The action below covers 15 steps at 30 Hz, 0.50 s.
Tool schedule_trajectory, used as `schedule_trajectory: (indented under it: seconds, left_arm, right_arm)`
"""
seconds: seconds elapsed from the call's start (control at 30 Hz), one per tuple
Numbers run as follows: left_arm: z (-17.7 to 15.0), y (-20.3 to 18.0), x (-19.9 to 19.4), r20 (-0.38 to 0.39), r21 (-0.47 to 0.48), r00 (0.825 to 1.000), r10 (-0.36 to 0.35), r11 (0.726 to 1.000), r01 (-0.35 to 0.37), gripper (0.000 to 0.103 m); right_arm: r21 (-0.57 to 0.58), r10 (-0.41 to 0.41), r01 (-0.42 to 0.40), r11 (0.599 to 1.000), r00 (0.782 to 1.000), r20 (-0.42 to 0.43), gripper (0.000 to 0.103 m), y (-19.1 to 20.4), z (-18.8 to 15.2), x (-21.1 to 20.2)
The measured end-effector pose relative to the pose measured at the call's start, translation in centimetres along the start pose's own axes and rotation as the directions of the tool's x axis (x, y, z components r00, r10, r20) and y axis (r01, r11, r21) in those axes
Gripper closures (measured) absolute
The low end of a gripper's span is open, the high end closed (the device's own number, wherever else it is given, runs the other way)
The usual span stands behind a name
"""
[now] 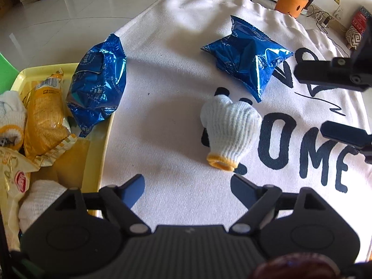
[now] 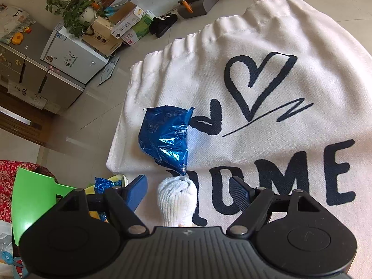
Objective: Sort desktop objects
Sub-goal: 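Grasp the blue foil packet with the right tool while the left tool holds the glove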
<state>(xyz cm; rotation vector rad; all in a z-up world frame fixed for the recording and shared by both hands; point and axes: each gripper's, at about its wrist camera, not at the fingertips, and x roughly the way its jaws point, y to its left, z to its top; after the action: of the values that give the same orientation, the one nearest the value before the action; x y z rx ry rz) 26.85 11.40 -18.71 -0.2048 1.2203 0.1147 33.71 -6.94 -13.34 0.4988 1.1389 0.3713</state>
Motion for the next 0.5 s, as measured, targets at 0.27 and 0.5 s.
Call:
schedule_trajectory:
  seconds: [0.27, 0.5]
  left_arm:
    - [0.5, 1.0, 1.6, -0.039, -0.056, 0.999, -0.012, 0.998, 0.01, 0.013]
    - [0.7, 1.1, 1.9, -0.032, -0.054, 0.999, -0.008, 0.999, 0.006, 0.006]
  right_arm:
    - [-0.016, 0.052, -0.052, 0.999, 0.998, -0.019, 0.024, 0.9, 1.2, 3.9]
    - [-0.074, 0.028, -0.029, 0.997, 1.0, -0.01, 0.024, 2.7, 2.2, 6.2]
